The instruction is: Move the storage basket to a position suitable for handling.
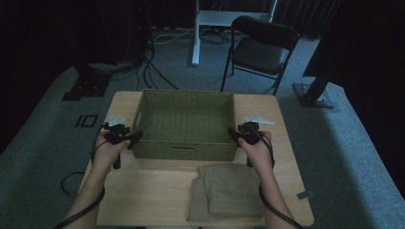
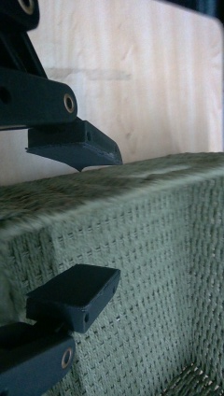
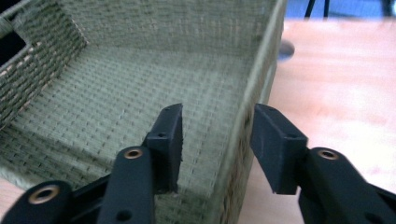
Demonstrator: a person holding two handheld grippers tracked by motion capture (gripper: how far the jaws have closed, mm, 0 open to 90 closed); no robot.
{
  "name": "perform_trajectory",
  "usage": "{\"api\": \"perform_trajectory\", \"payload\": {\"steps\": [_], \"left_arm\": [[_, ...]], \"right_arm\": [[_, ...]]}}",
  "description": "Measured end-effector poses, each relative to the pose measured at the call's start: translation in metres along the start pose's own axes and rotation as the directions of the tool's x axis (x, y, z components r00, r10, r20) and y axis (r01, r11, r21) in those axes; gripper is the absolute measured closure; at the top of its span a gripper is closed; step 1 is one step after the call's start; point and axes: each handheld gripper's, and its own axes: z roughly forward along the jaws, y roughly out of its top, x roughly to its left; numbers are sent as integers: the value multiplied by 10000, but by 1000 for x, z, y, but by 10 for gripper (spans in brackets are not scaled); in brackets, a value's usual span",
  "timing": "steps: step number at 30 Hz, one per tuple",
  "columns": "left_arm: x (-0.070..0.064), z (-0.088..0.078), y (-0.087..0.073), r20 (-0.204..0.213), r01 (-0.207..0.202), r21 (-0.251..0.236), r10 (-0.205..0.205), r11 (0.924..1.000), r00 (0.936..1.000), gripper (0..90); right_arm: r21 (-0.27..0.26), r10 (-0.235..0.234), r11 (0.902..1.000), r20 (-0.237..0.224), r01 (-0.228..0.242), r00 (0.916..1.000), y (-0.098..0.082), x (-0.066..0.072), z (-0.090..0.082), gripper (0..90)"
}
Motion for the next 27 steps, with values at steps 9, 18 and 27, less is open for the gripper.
{"api": "perform_trajectory", "payload": {"steps": [9,18,27], "left_arm": [[7,11,27,-10,464,-529,-466,9975,9989,354],[17,40,26,-370,482,-330,-495,9983,9981,355],[17,56,19,-340,678,-50,-680,9977,9971,713]], "right_arm": [[-154,218,9997,541,-210,9983,21,-5,18,458],[797,-83,9968,681,29,9976,15,-5,48,482],[944,84,9952,1602,-238,9871,9,-2,55,705]]}}
